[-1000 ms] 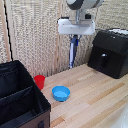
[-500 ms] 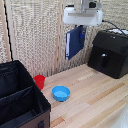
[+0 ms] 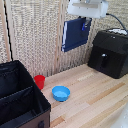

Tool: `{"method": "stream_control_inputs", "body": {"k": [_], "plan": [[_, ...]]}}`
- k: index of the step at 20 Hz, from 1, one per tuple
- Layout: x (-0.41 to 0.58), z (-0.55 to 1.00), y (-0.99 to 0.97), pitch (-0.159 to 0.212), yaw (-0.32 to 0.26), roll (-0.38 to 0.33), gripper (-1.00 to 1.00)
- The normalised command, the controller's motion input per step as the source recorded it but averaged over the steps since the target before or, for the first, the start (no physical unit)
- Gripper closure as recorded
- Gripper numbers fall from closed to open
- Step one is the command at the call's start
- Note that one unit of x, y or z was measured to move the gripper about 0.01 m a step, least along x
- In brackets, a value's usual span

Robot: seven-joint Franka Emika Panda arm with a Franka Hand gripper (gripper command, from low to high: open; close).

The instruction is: Discover the targeted book and set your gripper to the appropriate amplitude. Smoothly guide your gripper in the direction of the book and snatch it firmly. Search for the back section of the caddy. Move the held book towards the back section and lightly deposit it inside.

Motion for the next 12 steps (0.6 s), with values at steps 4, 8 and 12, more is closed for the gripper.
{"method": "stream_control_inputs", "body": {"k": [4, 8, 12], "plan": [[0.254, 0.34, 0.88, 0.005, -0.057, 0.000, 1.00], [0.343, 0.11, 0.90, 0.000, -0.051, 0.000, 1.00], [0.358, 0.09, 0.90, 0.006, -0.043, 0.000, 1.00]]}}
